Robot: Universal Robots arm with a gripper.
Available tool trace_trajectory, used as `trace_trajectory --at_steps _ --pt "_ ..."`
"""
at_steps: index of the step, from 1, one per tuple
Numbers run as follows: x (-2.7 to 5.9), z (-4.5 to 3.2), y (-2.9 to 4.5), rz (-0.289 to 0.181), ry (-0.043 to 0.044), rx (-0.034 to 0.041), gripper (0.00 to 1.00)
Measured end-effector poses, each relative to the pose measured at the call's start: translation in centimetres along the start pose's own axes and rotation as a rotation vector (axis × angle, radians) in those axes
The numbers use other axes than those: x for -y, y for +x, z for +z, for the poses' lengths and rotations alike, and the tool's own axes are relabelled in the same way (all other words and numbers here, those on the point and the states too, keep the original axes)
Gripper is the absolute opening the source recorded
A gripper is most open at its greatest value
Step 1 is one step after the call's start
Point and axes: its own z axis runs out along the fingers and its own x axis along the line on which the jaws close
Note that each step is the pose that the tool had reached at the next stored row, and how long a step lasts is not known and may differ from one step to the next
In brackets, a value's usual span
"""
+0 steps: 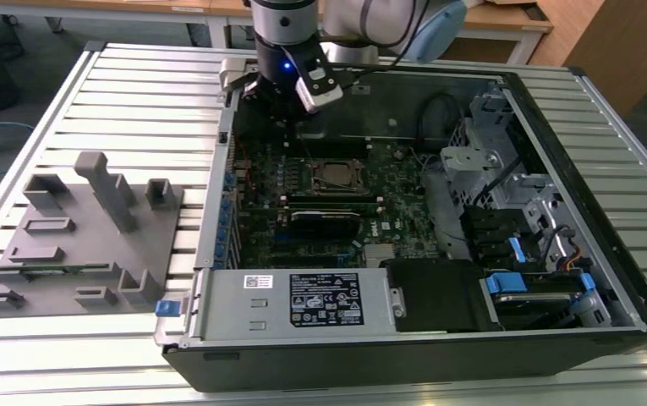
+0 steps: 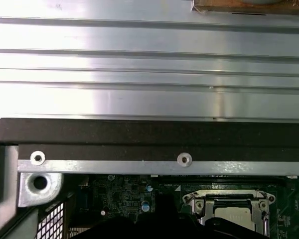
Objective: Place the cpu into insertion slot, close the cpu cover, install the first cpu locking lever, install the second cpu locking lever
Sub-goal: 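Install the first cpu locking lever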
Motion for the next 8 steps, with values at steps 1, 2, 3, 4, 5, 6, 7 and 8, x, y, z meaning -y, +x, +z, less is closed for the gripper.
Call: trace_trajectory --at_steps 1,2,3,4,5,6,7,8 --pt "0.0 0.01 -0.18 0.0 0.0 0.0 0.11" --pt "0.0 0.02 -0.35 0.0 0.0 -0.0001 0.11" --pt "0.0 0.03 -0.54 0.0 0.0 0.0 0.11" --pt "0.0 0.04 -0.73 0.0 0.0 0.0 0.11" --pt "0.0 0.04 -0.93 0.0 0.0001 -0.0001 0.11" --pt "0.0 0.06 -1.16 0.0 0.0 0.0 0.11" --pt "0.01 0.07 -1.4 0.0 0.0 0.0 0.11" --pt "0.0 0.09 -1.68 0.0 0.0 0.0001 0.11"
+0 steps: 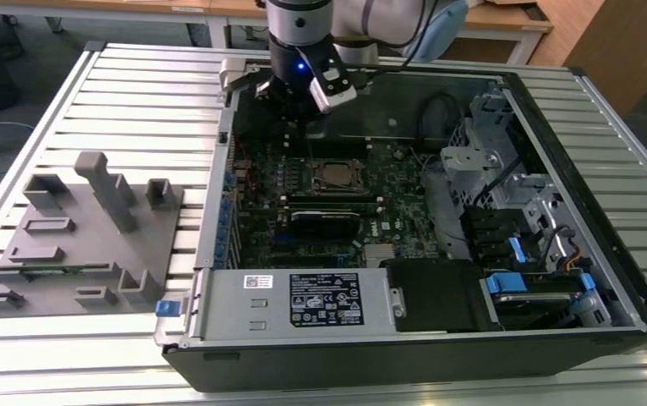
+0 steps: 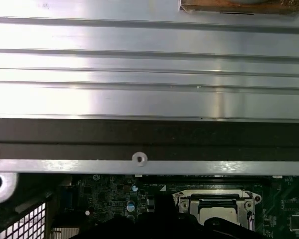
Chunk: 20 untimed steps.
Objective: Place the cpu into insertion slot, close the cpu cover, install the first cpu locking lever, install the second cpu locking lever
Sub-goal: 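Install the first cpu locking lever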
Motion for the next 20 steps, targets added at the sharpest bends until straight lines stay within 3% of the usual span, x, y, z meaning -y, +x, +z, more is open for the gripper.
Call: trace_trajectory --at_steps 8,14,20 --pt "0.0 0.1 -1.87 0.002 0.0001 0.0001 0.11" --pt "0.0 0.11 -1.97 0.002 0.0001 0.0001 0.11" --pt "0.01 0.28 -3.05 0.002 0.0 -0.0001 0.11"
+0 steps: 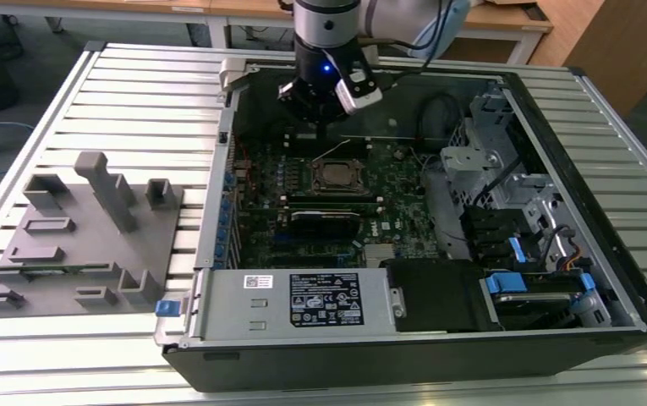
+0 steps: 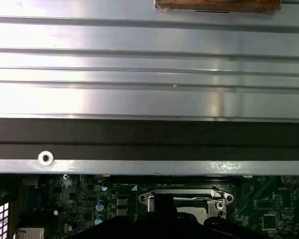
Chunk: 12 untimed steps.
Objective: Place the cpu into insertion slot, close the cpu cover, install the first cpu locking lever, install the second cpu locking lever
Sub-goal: 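Install the first cpu locking lever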
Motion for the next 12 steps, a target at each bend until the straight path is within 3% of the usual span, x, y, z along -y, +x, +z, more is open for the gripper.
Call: trace_trajectory --at_steps 5,12 --pt "0.01 0.2 -1.15 0.0 0.0 -0.0002 0.11" --pt "0.05 0.81 -1.78 0.0 0.0 -0.0001 0.11"
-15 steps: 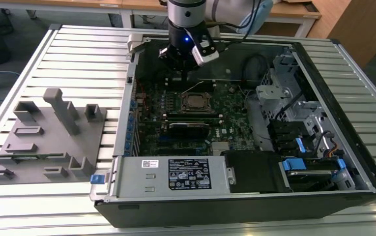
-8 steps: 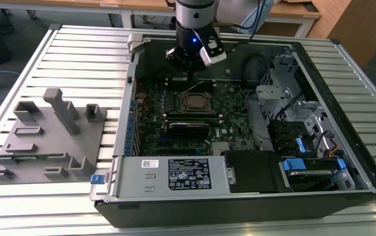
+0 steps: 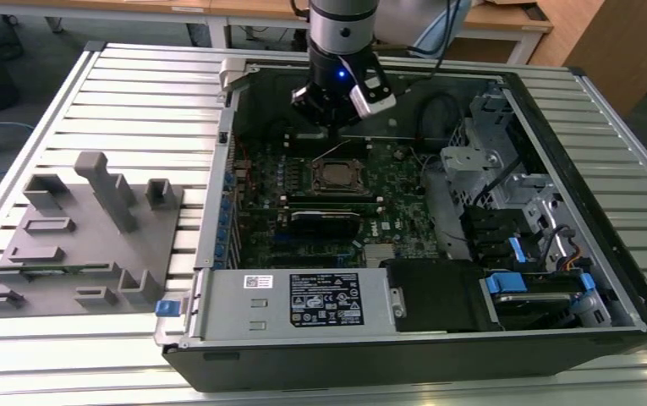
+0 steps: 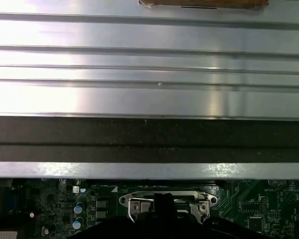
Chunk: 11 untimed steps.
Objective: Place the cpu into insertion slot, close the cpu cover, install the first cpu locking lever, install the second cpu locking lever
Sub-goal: 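Install the first cpu locking lever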
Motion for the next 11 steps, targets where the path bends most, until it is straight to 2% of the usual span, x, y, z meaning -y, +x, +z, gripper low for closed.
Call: trace_trajectory --at_steps 11 --pt "-0.12 0.09 -0.02 0.0 0.0 0.0 0.11"
